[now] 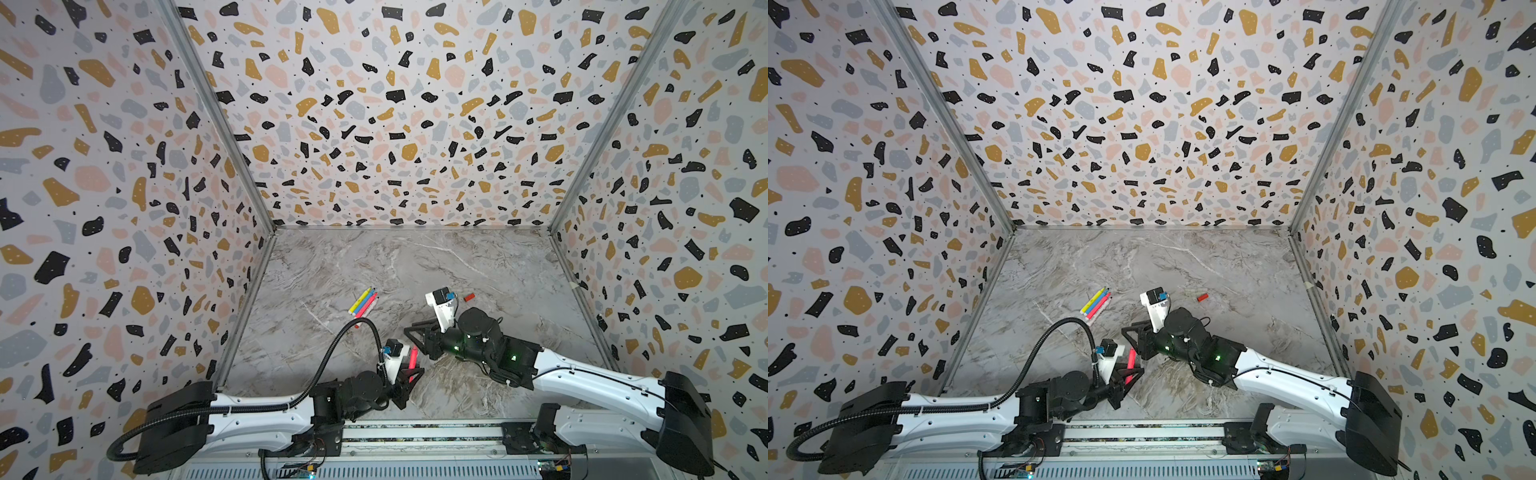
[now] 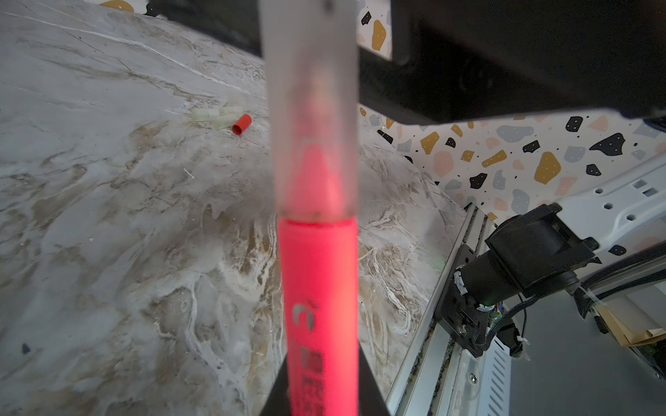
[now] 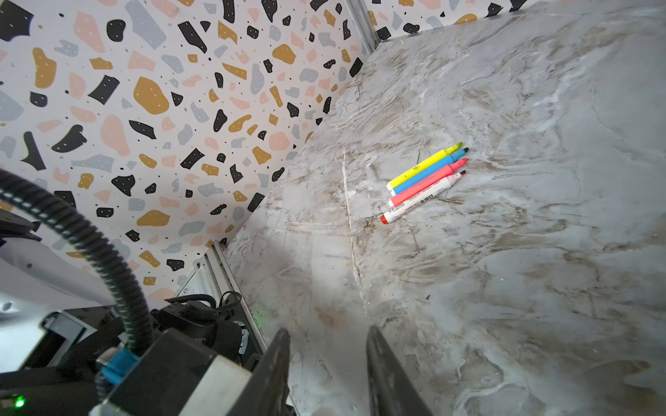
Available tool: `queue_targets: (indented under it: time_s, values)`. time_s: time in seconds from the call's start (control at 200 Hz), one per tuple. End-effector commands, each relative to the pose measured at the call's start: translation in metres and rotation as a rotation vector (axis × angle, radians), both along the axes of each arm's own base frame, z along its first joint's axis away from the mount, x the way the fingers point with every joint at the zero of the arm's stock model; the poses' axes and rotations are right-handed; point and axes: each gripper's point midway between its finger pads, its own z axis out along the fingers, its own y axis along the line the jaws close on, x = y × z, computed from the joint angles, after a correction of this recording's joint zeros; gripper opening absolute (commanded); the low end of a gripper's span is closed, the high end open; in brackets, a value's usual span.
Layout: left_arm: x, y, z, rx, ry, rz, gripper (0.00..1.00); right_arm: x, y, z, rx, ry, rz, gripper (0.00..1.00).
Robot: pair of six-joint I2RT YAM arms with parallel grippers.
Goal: Insert the pens into the pen caps
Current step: 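Press the pale cap onto the pink marker with the right gripper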
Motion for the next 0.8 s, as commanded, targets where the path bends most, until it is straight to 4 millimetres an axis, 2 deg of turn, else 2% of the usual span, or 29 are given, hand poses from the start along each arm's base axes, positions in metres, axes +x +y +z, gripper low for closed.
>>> queue_targets:
  time_s: [0.0, 0.11, 0.335, 0.571, 0.661, 0.796]
  values:
    - [0.004, -0.006, 0.029, -0.088, -0.034, 0.012, 0.00, -0.005, 0.000, 0.000, 0.024, 0.005, 0.015, 0.25]
    - [0.005, -0.005, 0.037, -0.119, -0.036, 0.019, 0.00, -0.011, -0.001, -0.019, 0.014, 0.042, 0.026, 0.10]
    - [0.018, 0.009, 0.073, -0.198, -0.086, 0.113, 0.00, -0.038, -0.006, -0.083, -0.040, 0.159, -0.003, 0.00]
    - [0.031, 0.014, 0.090, -0.206, -0.118, 0.186, 0.00, -0.067, -0.011, -0.150, -0.194, 0.274, -0.155, 0.00]
    - [0.034, 0.019, 0.096, -0.226, -0.126, 0.204, 0.00, -0.080, -0.007, -0.165, -0.235, 0.308, -0.166, 0.00]
    - [0.039, 0.028, 0.107, -0.259, -0.134, 0.227, 0.00, -0.094, 0.002, -0.174, -0.240, 0.325, -0.140, 0.00]
